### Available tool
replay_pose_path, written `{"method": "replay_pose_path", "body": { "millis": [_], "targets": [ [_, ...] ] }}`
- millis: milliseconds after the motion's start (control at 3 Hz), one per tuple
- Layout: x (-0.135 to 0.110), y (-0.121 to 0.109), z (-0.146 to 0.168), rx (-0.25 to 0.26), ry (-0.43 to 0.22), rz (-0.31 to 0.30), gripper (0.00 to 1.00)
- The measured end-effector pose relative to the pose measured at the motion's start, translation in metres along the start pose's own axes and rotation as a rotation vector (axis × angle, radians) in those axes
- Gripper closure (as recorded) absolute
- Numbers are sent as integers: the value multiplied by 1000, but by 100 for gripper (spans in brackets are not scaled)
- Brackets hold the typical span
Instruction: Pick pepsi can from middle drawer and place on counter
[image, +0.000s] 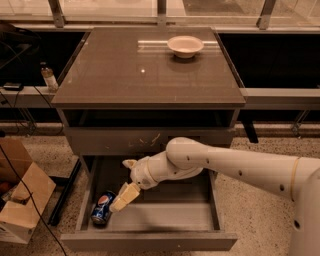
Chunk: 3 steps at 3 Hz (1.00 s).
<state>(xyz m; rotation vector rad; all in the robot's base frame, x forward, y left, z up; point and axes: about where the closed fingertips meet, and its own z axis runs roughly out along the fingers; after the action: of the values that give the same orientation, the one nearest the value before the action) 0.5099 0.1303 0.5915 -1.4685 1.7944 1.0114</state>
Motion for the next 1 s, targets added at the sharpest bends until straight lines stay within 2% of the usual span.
{"method": "replay_pose_path", "body": {
  "millis": [333,1000],
  "targets": [
    [19,-18,34,-39,-59,-5,0],
    [34,-23,54,-42,-70,25,0]
  ]
}}
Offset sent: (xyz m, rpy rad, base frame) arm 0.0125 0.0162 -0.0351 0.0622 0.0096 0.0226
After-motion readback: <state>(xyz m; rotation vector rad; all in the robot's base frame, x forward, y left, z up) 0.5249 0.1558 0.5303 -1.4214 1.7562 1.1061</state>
